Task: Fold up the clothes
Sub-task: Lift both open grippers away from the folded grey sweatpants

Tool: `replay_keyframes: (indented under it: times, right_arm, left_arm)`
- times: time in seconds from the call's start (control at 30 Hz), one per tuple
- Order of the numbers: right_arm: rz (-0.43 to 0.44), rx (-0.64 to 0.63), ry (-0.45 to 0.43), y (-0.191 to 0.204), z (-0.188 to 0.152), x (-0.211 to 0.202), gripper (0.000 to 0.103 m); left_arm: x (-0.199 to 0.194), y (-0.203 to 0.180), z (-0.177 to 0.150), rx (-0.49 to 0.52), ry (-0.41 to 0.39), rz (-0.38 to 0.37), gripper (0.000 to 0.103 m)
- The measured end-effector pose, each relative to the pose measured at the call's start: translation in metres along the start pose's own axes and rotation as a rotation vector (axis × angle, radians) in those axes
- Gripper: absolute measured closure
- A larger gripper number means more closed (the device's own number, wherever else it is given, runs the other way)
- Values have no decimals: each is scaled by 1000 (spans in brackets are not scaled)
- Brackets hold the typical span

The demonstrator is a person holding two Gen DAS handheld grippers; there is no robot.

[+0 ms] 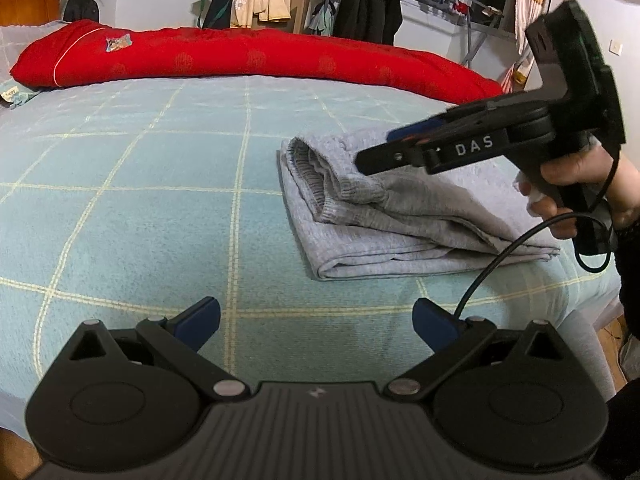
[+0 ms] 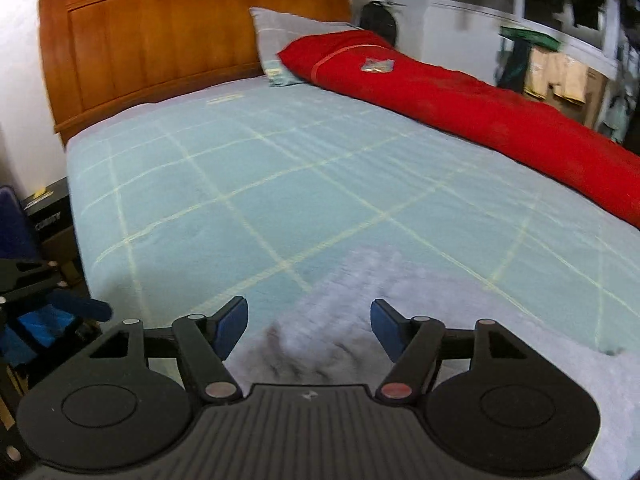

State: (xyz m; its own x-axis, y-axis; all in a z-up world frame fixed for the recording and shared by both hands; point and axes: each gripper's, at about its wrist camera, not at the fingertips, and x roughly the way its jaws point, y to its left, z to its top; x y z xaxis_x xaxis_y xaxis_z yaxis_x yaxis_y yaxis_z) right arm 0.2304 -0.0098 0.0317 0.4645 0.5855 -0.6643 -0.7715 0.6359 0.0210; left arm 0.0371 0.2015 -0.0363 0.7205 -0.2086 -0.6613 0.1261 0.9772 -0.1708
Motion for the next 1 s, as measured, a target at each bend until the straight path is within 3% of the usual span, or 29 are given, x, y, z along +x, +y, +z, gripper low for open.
replay_keyframes:
  times: [0.07, 0.23, 0.7, 0.87, 1.0]
  right_arm:
    - [4, 34, 19, -11, -3, 2, 40]
    - [20, 103, 73, -21, -13, 24, 43]
    - [52, 86, 84, -9, -16, 45, 41]
    - [43, 77, 37, -11, -23, 14, 42]
    - [-80, 91, 2, -33, -50, -34, 42]
  left_arm:
    - [-2, 1, 0, -10, -9, 0, 1]
    - [-8, 4, 0, -48, -28, -12, 1]
    - [-16, 3, 4, -109, -62, -1, 1]
    - [-15, -1, 5, -92, -59, 3, 1]
    - [-11, -6, 9, -69, -58, -6, 1]
